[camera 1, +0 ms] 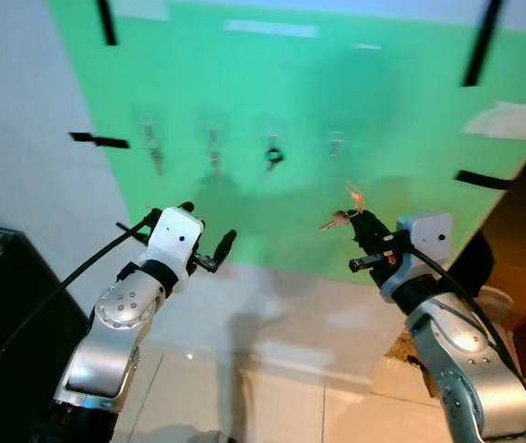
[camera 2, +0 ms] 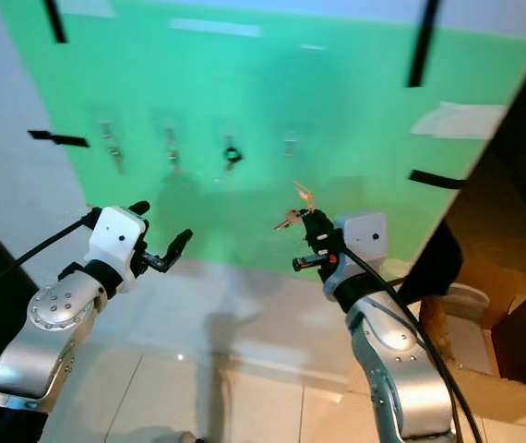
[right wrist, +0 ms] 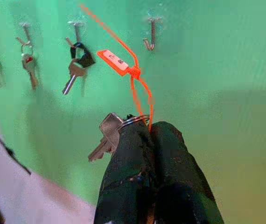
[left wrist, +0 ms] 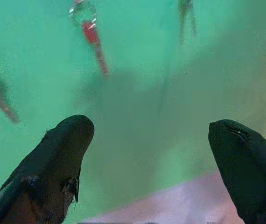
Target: Hang keys on a hook
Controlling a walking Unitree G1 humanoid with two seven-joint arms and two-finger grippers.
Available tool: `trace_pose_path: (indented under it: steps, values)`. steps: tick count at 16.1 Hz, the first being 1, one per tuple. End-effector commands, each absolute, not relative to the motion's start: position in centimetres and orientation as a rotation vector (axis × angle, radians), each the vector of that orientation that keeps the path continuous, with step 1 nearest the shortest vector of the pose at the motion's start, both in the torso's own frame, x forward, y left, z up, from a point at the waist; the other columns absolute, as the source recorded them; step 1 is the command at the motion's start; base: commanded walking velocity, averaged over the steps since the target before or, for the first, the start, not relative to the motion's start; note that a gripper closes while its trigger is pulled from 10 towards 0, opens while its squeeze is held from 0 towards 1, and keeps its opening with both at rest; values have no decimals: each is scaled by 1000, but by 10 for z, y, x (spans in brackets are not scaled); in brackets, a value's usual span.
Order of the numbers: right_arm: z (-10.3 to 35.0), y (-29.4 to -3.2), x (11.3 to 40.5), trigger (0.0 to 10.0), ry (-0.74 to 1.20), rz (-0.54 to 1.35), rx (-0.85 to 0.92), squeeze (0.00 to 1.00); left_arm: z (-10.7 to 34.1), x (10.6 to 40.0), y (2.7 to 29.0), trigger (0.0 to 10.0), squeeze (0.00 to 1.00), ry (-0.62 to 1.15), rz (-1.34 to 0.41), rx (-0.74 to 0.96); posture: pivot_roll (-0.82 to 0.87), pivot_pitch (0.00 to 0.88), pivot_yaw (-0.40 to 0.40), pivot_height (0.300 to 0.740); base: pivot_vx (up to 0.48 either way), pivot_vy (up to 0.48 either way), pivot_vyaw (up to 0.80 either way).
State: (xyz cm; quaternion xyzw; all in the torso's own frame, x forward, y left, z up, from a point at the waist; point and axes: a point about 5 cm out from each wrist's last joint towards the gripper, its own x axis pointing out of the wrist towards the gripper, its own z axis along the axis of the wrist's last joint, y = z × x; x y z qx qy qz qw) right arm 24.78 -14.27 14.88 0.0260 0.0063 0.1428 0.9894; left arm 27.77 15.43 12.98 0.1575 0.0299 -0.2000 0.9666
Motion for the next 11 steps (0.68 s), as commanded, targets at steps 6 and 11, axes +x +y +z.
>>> trace_pose_path:
  steps: [6,11]
  values:
    - [137,-165,251,10000,99,93,44,0,132,283,147,10000,0,53,-387,322,-57,0,36,740,0,116,0]
    - [137,-165,252,10000,104,81,42,0,132,286,145,10000,0,48,-341,298,-61,0,36,740,0,0,0]
